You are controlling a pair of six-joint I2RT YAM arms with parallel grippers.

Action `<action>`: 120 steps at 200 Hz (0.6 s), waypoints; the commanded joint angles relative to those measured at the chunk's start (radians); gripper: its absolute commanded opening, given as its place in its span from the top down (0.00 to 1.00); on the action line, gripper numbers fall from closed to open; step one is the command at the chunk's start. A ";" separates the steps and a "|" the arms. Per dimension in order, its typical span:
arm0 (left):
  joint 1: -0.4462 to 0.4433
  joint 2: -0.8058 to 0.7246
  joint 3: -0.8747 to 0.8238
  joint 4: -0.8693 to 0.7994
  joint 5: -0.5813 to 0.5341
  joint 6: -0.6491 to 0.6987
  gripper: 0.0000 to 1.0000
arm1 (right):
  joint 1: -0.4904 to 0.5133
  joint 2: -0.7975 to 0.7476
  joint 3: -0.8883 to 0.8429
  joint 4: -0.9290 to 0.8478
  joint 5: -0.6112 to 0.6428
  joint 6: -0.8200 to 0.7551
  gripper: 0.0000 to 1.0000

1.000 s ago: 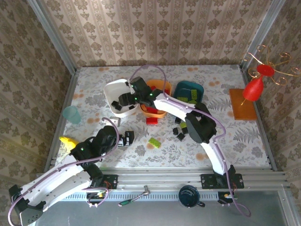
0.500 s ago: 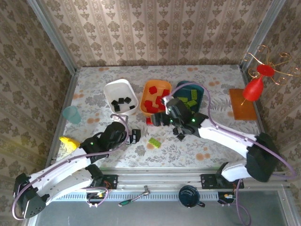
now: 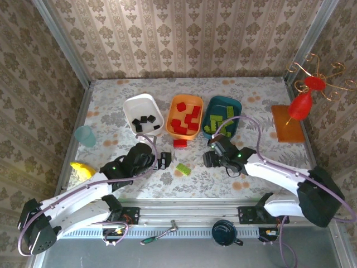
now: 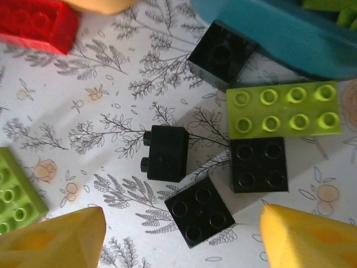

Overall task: Sort the legos into containers by color
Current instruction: Pick up the lego from the center of the table.

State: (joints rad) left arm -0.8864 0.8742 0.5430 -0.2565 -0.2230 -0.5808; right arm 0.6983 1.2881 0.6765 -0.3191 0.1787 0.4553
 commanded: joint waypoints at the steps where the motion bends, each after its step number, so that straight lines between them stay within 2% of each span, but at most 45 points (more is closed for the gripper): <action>1: 0.010 -0.011 -0.020 0.022 0.018 0.003 0.00 | 0.000 0.094 0.080 0.031 -0.012 -0.073 0.33; 38: 0.015 -0.030 -0.029 0.009 0.024 -0.001 0.00 | -0.012 0.252 0.158 0.024 0.014 -0.075 0.41; 79: 0.019 -0.074 -0.039 -0.014 0.019 -0.001 0.00 | -0.018 0.336 0.193 0.017 0.012 -0.076 0.50; 120: 0.023 -0.105 -0.044 -0.034 0.018 0.000 0.00 | -0.013 0.315 0.186 0.073 -0.046 -0.083 0.72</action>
State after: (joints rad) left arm -0.8719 0.7925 0.5163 -0.2569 -0.2054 -0.5808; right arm 0.6842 1.6207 0.8486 -0.2852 0.1699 0.3904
